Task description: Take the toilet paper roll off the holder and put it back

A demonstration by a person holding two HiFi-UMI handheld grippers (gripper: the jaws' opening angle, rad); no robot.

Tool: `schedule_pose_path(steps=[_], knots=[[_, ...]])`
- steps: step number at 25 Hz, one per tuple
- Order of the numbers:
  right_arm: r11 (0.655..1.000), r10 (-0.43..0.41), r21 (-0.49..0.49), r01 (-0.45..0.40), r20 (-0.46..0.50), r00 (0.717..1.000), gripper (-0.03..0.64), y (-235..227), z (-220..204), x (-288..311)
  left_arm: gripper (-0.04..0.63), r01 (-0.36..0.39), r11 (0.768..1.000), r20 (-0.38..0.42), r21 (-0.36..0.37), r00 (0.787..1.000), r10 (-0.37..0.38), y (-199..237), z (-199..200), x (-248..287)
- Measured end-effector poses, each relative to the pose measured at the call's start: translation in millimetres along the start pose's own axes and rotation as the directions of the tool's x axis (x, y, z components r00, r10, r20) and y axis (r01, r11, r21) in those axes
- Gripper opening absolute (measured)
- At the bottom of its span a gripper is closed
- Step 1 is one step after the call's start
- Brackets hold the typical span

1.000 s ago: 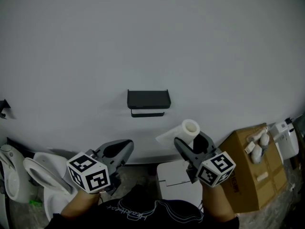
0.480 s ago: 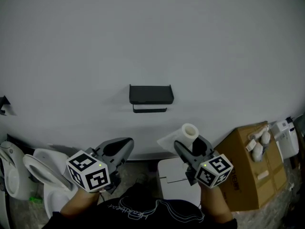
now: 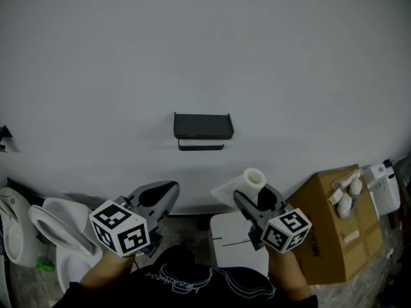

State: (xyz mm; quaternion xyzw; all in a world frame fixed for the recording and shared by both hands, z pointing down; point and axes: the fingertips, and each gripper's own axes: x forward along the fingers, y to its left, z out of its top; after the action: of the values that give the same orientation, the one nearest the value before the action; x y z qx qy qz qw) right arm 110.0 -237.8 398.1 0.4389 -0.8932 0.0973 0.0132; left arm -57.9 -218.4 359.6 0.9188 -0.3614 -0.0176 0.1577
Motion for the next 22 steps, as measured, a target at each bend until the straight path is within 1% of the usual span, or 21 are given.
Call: schedule_pose_path(steps=[5, 10, 16, 22], knots=[[1.0, -0.017, 0.01, 0.017, 0.011, 1.0, 0.279, -11, 1, -2, 0.005, -0.002, 1.0, -0.005, -0.004, 1.0, 0.001, 2, -2, 7], [1.0, -0.023, 0.003, 0.023, 0.02, 1.0, 0.279, -18, 9, -3, 0.006, 0.018, 1.0, 0.006, -0.006, 1.0, -0.018, 0, 2, 15], [0.999, -0.025, -0.031, 0.027, 0.04, 0.999, 0.279, -23, 25, -1, 0.005, 0.015, 1.0, 0.006, -0.003, 1.0, -0.015, 4, 7, 19], [0.997, -0.02, -0.072, 0.026, 0.082, 0.996, 0.279, -24, 51, 5, 0.006, 0.01, 1.0, 0.013, 0.003, 1.0, -0.01, 11, 15, 21]])
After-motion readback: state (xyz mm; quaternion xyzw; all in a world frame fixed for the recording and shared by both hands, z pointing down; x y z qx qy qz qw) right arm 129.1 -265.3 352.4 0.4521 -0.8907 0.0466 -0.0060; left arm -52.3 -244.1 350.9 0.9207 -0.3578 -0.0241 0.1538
